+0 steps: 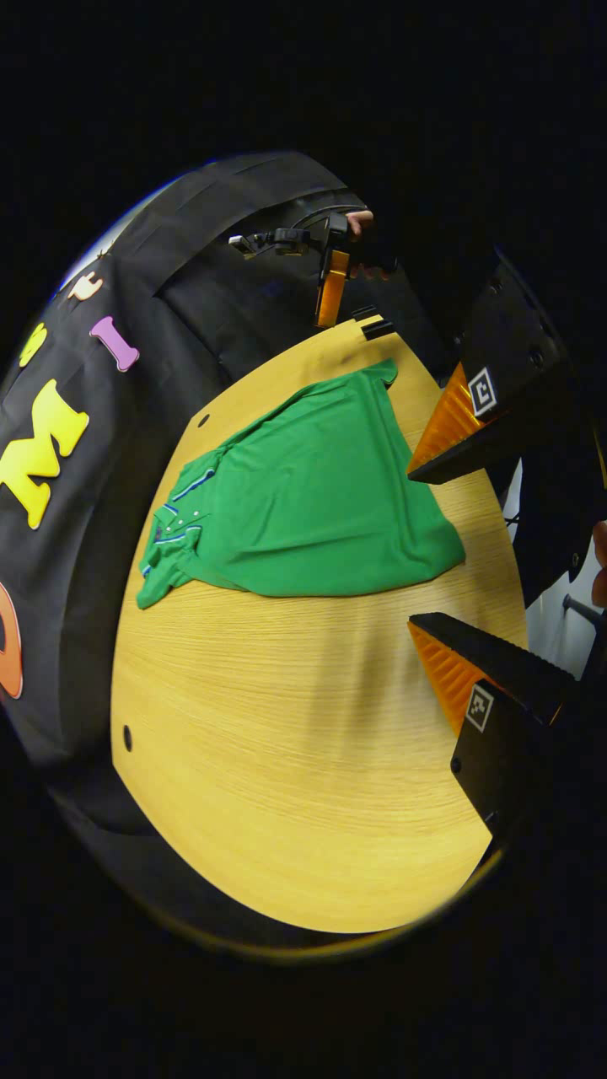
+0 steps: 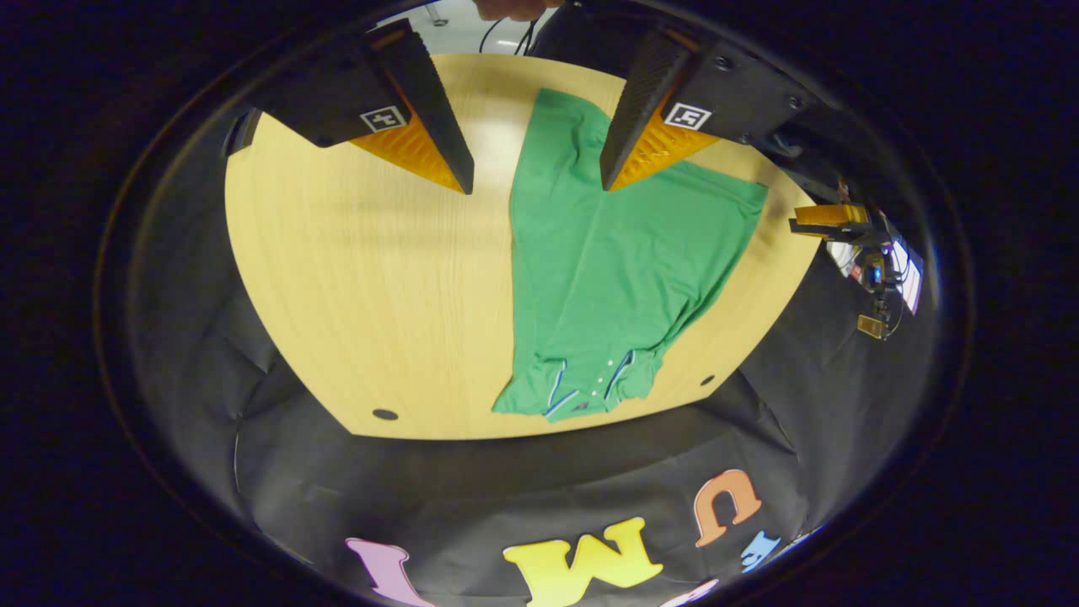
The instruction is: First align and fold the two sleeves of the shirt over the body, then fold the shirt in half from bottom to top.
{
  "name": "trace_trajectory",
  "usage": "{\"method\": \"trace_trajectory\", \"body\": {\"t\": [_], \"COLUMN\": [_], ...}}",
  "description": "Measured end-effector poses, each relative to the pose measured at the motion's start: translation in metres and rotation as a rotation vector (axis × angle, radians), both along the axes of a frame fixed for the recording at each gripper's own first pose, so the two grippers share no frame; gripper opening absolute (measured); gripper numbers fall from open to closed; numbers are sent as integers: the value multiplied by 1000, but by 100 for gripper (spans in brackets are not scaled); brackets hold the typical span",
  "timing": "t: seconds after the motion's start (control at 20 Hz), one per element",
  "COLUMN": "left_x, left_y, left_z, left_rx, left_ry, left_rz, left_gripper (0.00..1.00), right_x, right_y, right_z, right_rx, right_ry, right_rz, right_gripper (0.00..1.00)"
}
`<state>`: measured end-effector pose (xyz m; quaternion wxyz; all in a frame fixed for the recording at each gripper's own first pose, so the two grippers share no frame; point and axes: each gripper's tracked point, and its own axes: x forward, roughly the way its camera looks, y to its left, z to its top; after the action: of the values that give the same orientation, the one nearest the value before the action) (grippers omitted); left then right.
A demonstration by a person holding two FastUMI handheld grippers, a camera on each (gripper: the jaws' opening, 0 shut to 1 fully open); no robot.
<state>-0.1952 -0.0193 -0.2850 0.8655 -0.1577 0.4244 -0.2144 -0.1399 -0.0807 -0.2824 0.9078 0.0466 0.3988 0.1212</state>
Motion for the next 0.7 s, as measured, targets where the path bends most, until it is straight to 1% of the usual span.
{"method": "trace_trajectory", "body": {"t": [0.05, 0.1, 0.25, 0.3, 0.45, 0.55, 0.7], "left_x": [-1, -2, -1, 1, 6, 7, 12], "left_y": [-4, -7, -13, -15, -23, -26, -27], "left_z": [-7, -12, -24, -25, -28, -31, -27], "left_rx": [-19, -40, -106, -126, -159, -178, -231], "left_ry": [25, 50, 122, 136, 162, 181, 192], "left_rz": [5, 15, 50, 60, 71, 72, 86], "left_gripper": [99, 99, 97, 97, 97, 97, 97], "right_x": [-8, -14, -22, -23, -23, -23, -22], "right_y": [-1, -3, -4, -4, -3, -2, 3], "right_z": [-8, -17, -38, -43, -51, -55, -59], "right_rx": [13, 25, 77, 97, 132, 145, 192], "right_ry": [29, 60, 137, 158, 189, 202, 228], "right_rz": [5, 6, -14, -23, -50, -52, -60], "right_gripper": [92, 94, 92, 98, 98, 98, 98]}}
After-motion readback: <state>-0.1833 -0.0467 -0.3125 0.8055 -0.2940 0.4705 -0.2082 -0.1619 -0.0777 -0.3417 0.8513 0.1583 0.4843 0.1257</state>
